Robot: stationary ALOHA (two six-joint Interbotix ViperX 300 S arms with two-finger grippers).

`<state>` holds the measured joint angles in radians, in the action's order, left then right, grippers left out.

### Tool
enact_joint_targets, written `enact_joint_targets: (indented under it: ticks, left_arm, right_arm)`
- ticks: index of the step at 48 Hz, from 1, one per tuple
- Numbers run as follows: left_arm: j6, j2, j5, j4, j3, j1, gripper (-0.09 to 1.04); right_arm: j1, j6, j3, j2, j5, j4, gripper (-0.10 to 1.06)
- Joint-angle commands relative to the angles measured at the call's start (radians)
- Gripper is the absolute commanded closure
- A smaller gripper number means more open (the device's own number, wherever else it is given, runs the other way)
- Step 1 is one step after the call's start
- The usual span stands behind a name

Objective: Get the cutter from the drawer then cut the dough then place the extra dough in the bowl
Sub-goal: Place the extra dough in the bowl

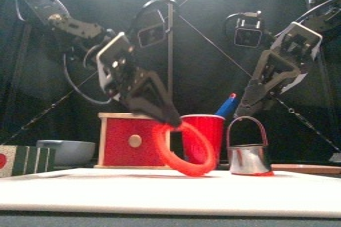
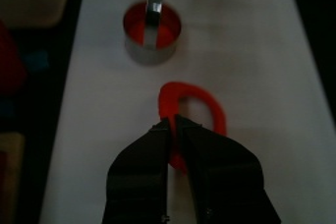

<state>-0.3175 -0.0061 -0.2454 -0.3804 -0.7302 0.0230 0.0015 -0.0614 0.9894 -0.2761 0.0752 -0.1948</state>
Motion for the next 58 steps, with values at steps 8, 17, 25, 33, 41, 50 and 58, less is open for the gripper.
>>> enact_joint_targets:
  ticks: [8,17,25,33,41,50,58]
  left_arm:
    - [0.005,-0.278,0.115,0.143,-0.025,-0.141,0.43]
    - [0.006,-0.488,0.193,0.140,-0.109,-0.295,0.43]
    - [0.014,-0.653,0.189,0.103,-0.249,-0.430,0.43]
    - [0.012,-0.746,0.189,0.018,-0.391,-0.529,0.42]
    - [0.011,-0.746,0.219,-0.012,-0.482,-0.578,0.42]
    - [0.011,-0.710,0.310,-0.011,-0.509,-0.583,0.42]
    - [0.014,-0.680,0.336,0.003,-0.511,-0.580,0.28]
  right_arm:
    - [-0.023,0.005,-0.008,-0.014,0.006,0.023,0.04]
    - [-0.029,0.005,-0.006,-0.012,0.009,0.041,0.04]
    - [-0.037,0.014,-0.008,-0.014,0.014,0.043,0.04]
    - [-0.038,0.021,-0.018,-0.054,0.103,0.124,0.04]
    - [-0.037,0.008,-0.018,-0.100,0.209,0.244,0.04]
    - [-0.038,0.006,-0.037,-0.115,0.244,0.284,0.04]
    - [-0.038,0.006,-0.035,-0.114,0.252,0.282,0.04]
